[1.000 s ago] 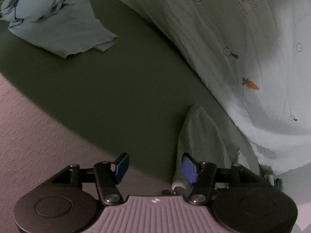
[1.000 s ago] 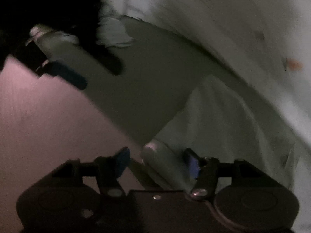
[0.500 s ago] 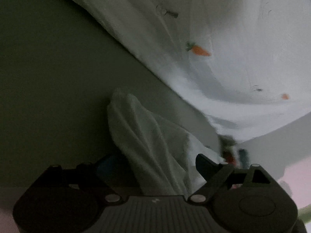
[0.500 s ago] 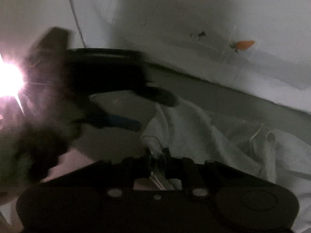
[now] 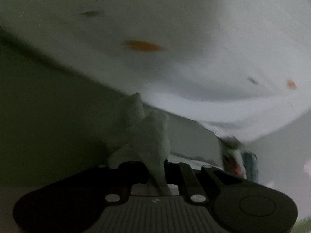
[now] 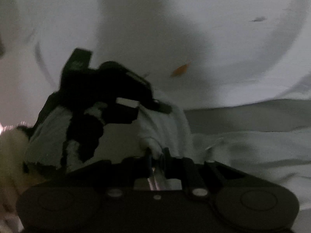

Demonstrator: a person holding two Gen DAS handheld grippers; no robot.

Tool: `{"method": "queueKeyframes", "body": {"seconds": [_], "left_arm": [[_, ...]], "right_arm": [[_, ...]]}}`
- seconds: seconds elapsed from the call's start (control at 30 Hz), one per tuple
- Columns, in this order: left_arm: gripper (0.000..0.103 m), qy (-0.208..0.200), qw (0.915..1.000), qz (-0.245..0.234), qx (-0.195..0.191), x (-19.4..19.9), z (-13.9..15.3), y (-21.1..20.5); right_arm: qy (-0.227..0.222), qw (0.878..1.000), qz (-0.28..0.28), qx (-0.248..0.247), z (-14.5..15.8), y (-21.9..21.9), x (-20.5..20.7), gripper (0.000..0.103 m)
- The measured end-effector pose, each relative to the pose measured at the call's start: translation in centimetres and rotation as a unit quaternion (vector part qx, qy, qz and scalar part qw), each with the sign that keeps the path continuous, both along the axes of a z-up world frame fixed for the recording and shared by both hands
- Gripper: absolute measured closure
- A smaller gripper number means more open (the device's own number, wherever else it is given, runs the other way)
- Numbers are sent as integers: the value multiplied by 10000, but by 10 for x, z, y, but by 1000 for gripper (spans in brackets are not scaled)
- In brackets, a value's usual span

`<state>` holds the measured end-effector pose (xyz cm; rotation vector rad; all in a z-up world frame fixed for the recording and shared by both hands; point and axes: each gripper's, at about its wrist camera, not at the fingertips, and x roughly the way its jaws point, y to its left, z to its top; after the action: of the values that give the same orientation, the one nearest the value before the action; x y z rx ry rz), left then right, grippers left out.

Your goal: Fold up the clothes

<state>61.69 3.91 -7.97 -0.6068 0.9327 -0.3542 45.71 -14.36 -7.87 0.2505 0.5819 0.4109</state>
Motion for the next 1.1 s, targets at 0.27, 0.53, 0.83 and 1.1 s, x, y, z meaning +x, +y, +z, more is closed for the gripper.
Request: {"method": "queueKeyframes", "body": {"seconds": [0.27, 0.53, 0.83, 1.1], "left_arm": [[37, -189, 9791, -1396, 1468, 22, -34, -182], [30, 15, 9663, -1156, 2298, -25, -64, -174], [24, 804, 9597, -449, 2655, -51, -106, -143], [23, 1065, 9769, 93, 1851, -69, -98, -99]], "right_arm": [[1121, 9776, -1771, 179, -63, -147, 15, 85], [1566, 9694, -1881, 210, -92, -190, 2, 68], [1706, 9784, -1029, -545, -122, -156, 28, 68], [856, 9786, -771, -1703, -101, -131, 15, 49]]}}
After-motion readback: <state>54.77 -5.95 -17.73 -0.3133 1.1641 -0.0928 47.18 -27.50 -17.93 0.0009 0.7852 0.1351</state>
